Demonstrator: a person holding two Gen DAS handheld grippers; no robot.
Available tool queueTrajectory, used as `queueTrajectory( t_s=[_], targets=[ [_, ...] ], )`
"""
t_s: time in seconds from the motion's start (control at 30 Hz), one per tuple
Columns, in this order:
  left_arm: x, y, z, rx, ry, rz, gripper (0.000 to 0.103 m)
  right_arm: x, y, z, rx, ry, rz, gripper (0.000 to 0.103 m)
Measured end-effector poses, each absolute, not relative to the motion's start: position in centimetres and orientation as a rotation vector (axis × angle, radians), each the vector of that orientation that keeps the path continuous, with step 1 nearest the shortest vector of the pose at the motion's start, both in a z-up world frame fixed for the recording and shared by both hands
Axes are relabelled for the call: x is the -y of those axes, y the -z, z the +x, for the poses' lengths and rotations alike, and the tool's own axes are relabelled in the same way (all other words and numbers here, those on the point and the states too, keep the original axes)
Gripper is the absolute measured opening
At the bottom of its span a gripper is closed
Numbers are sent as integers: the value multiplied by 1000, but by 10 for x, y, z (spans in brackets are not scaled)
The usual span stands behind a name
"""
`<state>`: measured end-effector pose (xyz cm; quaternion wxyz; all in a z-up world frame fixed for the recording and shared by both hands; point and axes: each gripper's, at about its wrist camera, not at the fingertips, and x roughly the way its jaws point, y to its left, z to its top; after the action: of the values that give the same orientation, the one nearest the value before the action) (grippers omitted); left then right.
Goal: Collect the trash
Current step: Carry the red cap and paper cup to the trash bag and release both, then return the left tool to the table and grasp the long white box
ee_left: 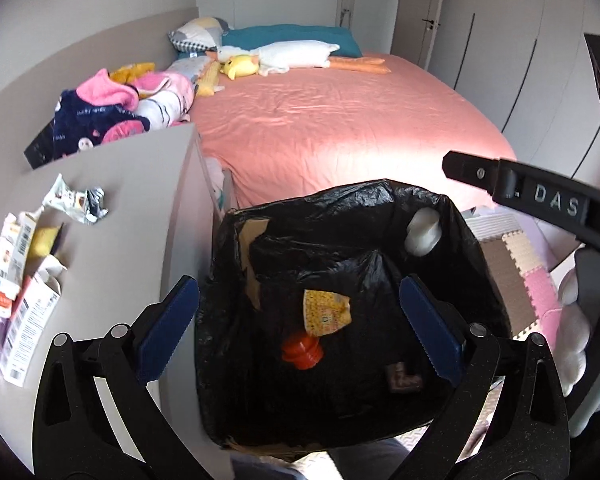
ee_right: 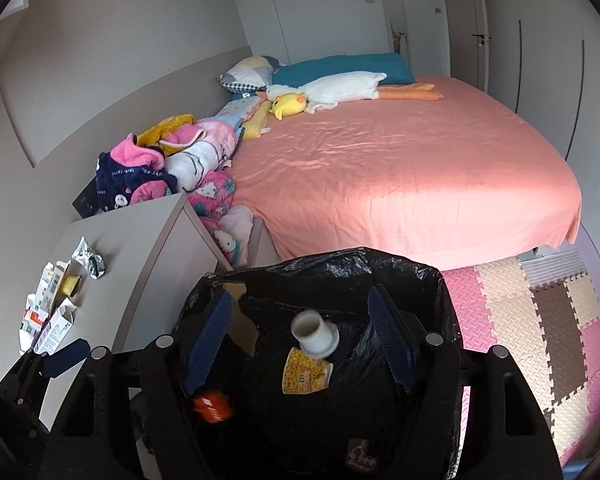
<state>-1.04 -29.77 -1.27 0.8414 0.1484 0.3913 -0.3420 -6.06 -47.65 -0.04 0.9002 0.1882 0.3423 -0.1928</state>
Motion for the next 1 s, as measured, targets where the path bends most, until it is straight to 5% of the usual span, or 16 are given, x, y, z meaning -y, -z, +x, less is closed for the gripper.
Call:
queueTrajectory(
  t_s=[1.0],
  targets=[
    [167, 18, 41, -853, 504, 221, 97, 379, 20, 2, -800, 199, 300, 72]
  ],
)
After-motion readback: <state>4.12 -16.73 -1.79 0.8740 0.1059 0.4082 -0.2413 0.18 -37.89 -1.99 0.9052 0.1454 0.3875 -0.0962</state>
